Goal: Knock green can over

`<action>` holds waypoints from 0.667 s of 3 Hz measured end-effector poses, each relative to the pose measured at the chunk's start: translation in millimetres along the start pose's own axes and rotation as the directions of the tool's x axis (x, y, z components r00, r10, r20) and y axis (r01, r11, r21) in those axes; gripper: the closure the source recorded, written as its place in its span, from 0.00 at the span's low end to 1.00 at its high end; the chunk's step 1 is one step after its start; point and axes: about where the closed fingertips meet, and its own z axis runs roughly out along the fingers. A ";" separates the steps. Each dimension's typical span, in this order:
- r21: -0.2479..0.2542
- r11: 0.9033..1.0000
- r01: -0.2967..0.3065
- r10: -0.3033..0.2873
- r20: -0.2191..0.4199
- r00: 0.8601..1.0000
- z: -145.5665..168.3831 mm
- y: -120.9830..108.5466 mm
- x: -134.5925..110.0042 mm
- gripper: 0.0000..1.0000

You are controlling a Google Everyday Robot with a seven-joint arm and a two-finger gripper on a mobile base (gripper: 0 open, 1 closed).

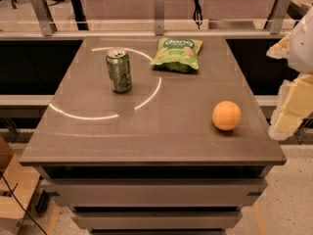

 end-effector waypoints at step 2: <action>0.019 1.000 0.020 -0.021 0.038 0.999 0.3 -3.3 -10.2 0.00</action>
Offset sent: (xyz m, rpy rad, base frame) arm 0.0135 0.0206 0.0013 0.0637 -0.0553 0.0630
